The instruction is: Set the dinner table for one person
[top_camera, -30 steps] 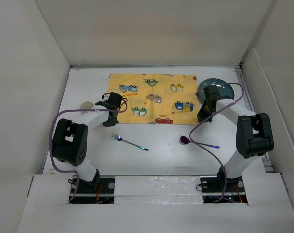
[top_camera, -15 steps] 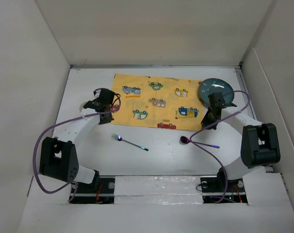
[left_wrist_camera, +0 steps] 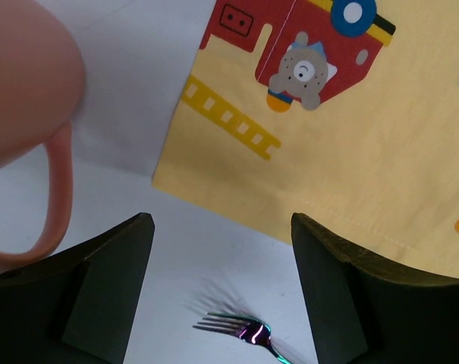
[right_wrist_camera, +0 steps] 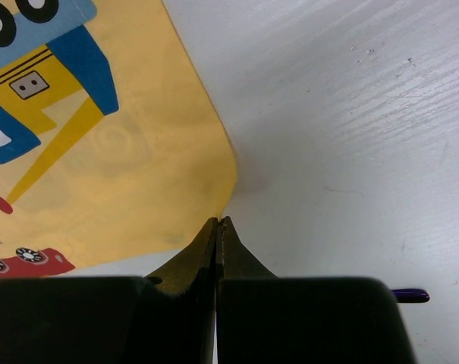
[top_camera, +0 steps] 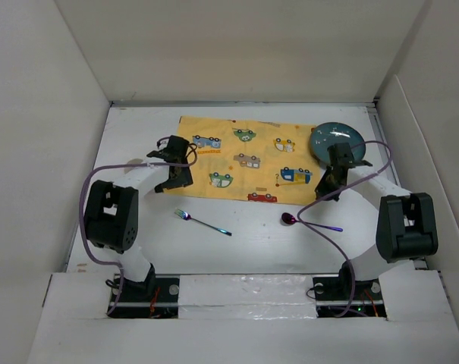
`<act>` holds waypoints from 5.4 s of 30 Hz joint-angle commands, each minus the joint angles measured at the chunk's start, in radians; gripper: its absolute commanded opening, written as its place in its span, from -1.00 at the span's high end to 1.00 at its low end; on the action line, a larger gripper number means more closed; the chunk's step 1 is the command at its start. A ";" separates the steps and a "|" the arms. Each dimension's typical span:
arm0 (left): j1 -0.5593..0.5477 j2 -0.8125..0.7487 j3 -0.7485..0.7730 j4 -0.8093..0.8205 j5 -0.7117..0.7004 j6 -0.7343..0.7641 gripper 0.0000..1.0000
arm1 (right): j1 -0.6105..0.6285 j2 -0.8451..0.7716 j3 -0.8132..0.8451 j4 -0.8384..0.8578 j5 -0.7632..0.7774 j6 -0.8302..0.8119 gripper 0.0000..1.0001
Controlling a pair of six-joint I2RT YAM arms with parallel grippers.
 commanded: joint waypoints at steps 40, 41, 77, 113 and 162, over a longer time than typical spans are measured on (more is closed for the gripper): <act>0.009 -0.130 -0.200 -0.019 0.046 -0.125 0.93 | -0.064 -0.089 -0.093 0.135 -0.189 0.026 1.00; 0.009 -0.125 -0.191 -0.018 0.039 -0.123 0.70 | -0.064 -0.089 -0.098 0.136 -0.183 0.026 1.00; -0.051 -0.346 0.259 0.166 0.488 0.038 1.00 | -0.280 -0.092 0.094 0.305 -0.146 0.225 1.00; -0.020 -0.511 0.096 0.200 0.465 0.125 0.34 | -0.383 0.413 0.361 0.199 -0.139 0.744 0.98; -0.011 -0.478 0.232 0.019 0.430 0.079 0.32 | 0.226 0.354 0.247 0.850 -0.645 0.466 1.00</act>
